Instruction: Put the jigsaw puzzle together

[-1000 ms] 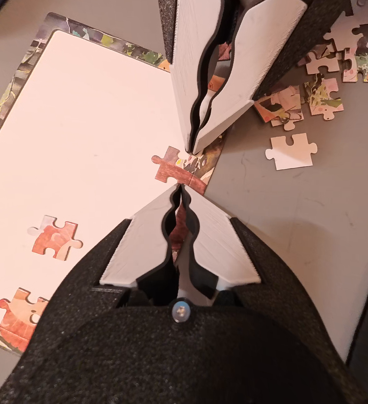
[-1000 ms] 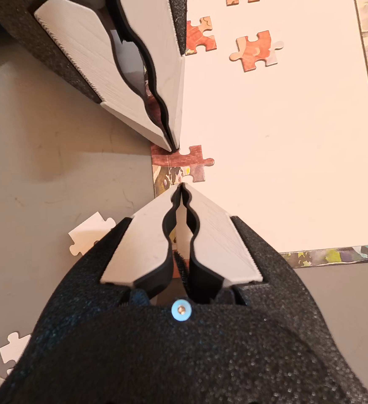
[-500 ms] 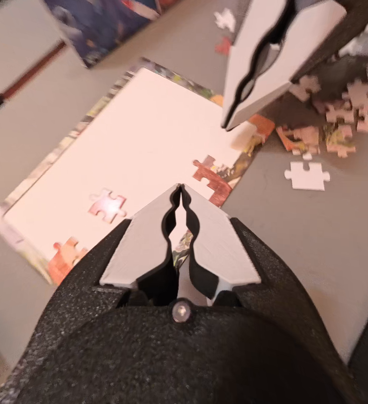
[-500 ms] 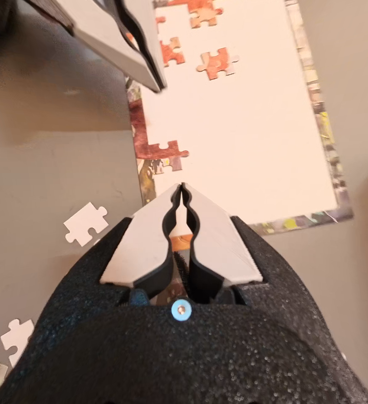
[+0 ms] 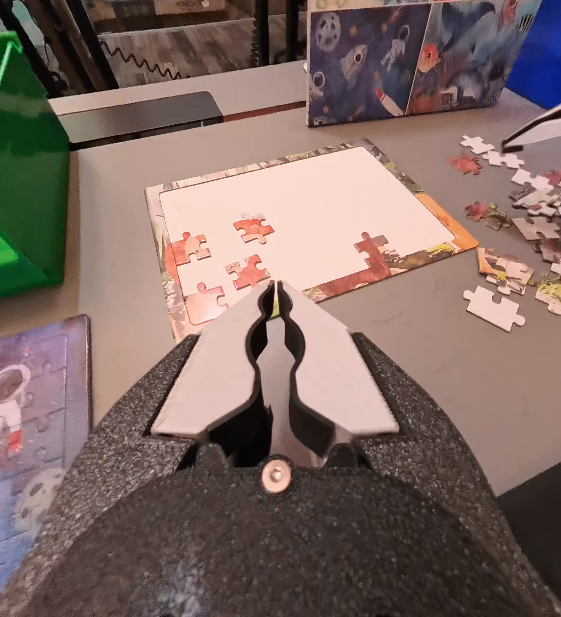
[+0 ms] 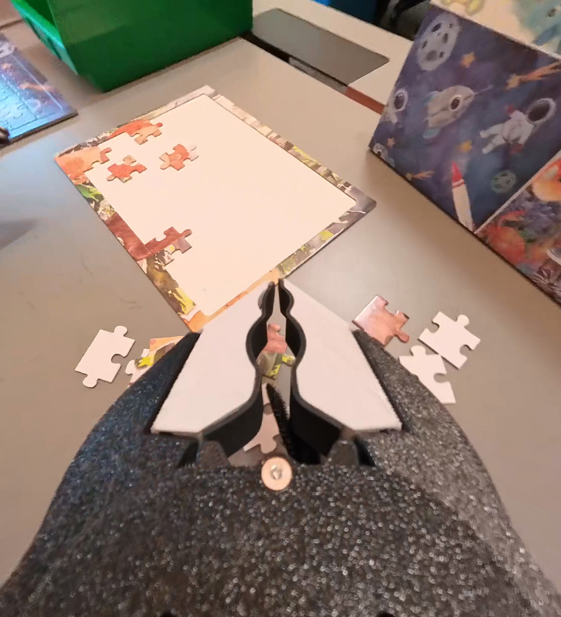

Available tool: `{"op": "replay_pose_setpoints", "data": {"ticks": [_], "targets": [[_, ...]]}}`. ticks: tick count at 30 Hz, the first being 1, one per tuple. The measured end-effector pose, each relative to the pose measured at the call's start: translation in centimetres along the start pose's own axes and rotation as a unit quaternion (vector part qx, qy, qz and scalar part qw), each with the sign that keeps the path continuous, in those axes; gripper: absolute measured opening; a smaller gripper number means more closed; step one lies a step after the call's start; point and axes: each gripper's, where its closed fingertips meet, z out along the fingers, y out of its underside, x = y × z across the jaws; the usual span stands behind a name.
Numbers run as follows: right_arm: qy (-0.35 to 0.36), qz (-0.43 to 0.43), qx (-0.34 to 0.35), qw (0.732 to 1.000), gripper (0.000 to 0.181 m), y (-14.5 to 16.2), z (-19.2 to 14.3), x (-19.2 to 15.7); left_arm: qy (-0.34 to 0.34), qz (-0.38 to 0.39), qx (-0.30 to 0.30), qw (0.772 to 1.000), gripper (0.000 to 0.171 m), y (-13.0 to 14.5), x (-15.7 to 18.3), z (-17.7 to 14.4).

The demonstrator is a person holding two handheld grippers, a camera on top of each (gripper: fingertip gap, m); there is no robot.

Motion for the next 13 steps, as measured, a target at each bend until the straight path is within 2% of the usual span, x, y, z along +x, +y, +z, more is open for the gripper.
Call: {"op": "replay_pose_setpoints", "data": {"ticks": [6,10,13], "targets": [[0.047,0.086,0.109,0.989,0.001,-0.7,-4.8,-0.3,0.004,-0.005,0.025,1.0,0.001,-0.2,0.1,0.1],[0.07,0.134,0.128,0.98,0.001,1.3,-6.9,-0.8,0.017,-0.015,0.005,1.0,0.002,0.5,0.1,0.9],[0.082,0.132,0.161,0.975,0.001,0.5,-7.9,-0.2,0.03,-0.023,-0.001,0.999,0.002,0.7,0.2,1.0]]}}
